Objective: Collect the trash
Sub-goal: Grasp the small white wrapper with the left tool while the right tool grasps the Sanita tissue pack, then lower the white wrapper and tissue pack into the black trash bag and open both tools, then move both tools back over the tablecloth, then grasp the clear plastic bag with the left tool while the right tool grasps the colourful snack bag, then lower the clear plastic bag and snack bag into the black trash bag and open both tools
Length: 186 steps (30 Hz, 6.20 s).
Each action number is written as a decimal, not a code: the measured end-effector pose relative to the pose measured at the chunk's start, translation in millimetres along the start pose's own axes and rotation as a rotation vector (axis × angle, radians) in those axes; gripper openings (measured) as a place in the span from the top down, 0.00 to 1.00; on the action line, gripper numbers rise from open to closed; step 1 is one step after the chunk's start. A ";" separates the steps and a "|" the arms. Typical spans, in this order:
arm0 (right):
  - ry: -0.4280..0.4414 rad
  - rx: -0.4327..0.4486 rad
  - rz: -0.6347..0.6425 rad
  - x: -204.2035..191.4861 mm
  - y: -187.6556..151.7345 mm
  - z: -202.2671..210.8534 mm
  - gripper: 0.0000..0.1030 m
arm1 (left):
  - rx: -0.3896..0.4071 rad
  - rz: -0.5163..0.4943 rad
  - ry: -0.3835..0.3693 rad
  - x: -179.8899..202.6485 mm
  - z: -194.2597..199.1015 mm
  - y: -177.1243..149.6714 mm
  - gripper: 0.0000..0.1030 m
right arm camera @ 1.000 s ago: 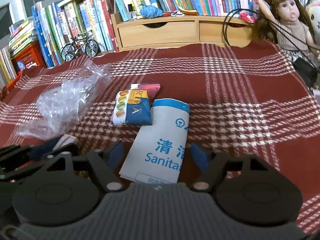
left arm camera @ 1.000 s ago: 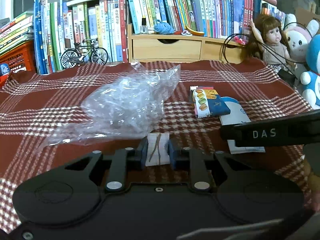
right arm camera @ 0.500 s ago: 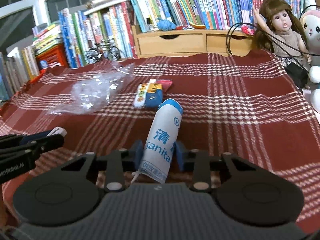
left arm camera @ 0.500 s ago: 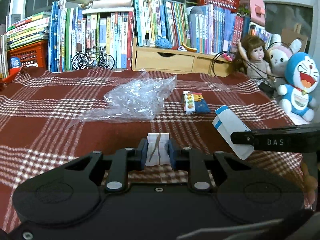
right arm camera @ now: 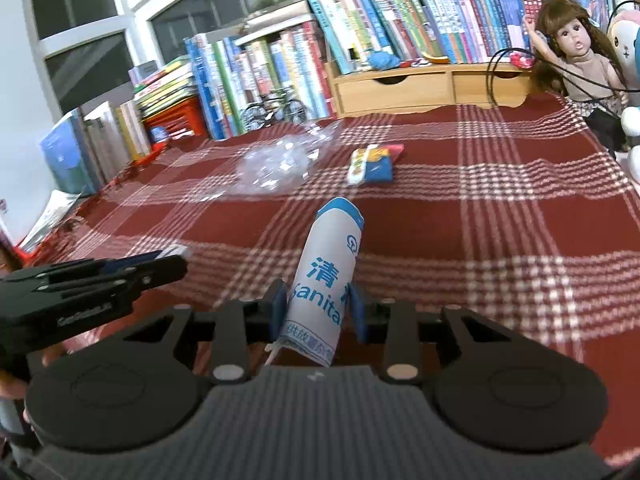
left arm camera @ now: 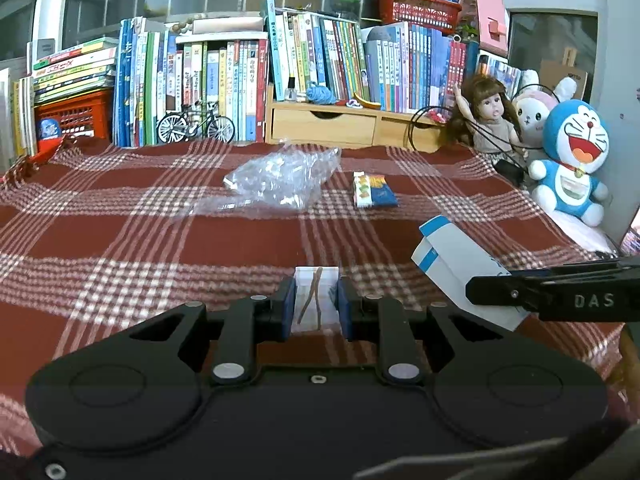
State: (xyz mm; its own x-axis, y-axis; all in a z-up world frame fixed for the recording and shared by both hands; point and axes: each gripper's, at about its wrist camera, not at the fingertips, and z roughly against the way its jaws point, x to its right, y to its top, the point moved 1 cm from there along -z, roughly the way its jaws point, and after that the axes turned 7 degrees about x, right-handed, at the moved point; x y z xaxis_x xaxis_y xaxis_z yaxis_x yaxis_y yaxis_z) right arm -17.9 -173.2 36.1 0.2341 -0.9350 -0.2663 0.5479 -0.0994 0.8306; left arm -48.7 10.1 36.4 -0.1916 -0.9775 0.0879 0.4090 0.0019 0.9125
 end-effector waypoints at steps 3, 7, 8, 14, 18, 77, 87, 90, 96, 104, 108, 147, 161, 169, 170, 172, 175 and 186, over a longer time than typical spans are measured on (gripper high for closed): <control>0.026 -0.008 0.006 -8.2 -11.6 11.9 0.62 | -0.001 -0.009 0.001 0.4 14.4 -7.9 0.80; 0.071 -0.029 0.005 -18.4 -28.5 24.1 0.62 | 0.003 -0.013 0.007 3.0 38.0 -20.4 0.80; 0.092 -0.034 0.003 -21.1 -33.6 27.1 0.62 | 0.007 -0.019 0.011 4.2 44.6 -24.3 0.80; 0.176 -0.055 0.026 -41.3 -60.1 49.0 0.62 | -0.001 -0.006 0.024 6.0 78.4 -47.0 0.80; 0.226 -0.090 0.037 -52.7 -76.8 61.7 0.62 | -0.019 0.000 0.057 3.0 95.9 -63.2 0.80; 0.130 -0.305 -0.058 -46.8 -167.5 32.3 0.39 | -0.355 0.028 0.132 -3.3 67.9 -158.5 0.29; 0.207 -0.191 0.075 -64.8 -97.1 53.0 0.25 | -0.055 -0.091 0.044 -8.9 95.7 -56.1 0.06; 0.232 -0.123 0.069 -61.3 -65.9 56.0 0.18 | 0.040 -0.116 0.065 -13.6 85.0 -20.9 0.05; 0.161 0.030 0.105 -47.0 -5.4 44.7 0.16 | 0.158 -0.083 0.023 -22.0 44.5 38.4 0.03; -0.003 0.135 0.033 -7.8 64.1 -11.3 0.15 | 0.251 -0.096 -0.047 -36.9 -54.7 105.3 0.00; -0.064 0.106 -0.010 16.6 87.4 -54.7 0.15 | 0.154 -0.064 -0.035 -39.0 -120.4 116.2 0.00; -0.066 -0.008 0.034 21.8 75.2 -138.9 0.57 | 0.087 -0.125 0.006 -31.7 -149.8 72.2 0.28; 0.021 0.011 0.002 11.4 46.9 -69.5 0.56 | 0.077 -0.143 0.015 -10.8 -60.9 43.8 0.27; 0.068 0.016 0.016 1.1 24.6 -28.6 0.55 | 0.048 -0.134 -0.005 -6.1 -24.5 22.3 0.27; 0.073 0.013 0.018 -0.4 21.6 -25.0 0.55 | 0.043 -0.135 -0.005 -5.4 -20.4 19.3 0.27; 0.083 0.008 0.015 -2.6 15.1 -17.2 0.55 | 0.038 -0.131 -0.012 -4.2 -11.5 13.4 0.27; 0.095 0.007 0.019 -6.1 6.8 -5.9 0.55 | 0.034 -0.131 -0.011 -2.3 2.5 4.7 0.27; 0.129 -0.011 0.056 -24.6 -30.3 35.7 0.55 | -0.002 -0.081 -0.041 2.0 62.4 -30.1 0.27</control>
State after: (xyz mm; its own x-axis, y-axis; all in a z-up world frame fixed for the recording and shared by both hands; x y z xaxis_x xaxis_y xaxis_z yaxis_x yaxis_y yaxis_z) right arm -69.0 -159.4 34.9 0.3653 -0.8874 -0.2813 0.5400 -0.0442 0.8405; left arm -117.1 21.2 34.0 -0.2606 -0.9650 0.0300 0.3921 -0.0774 0.9166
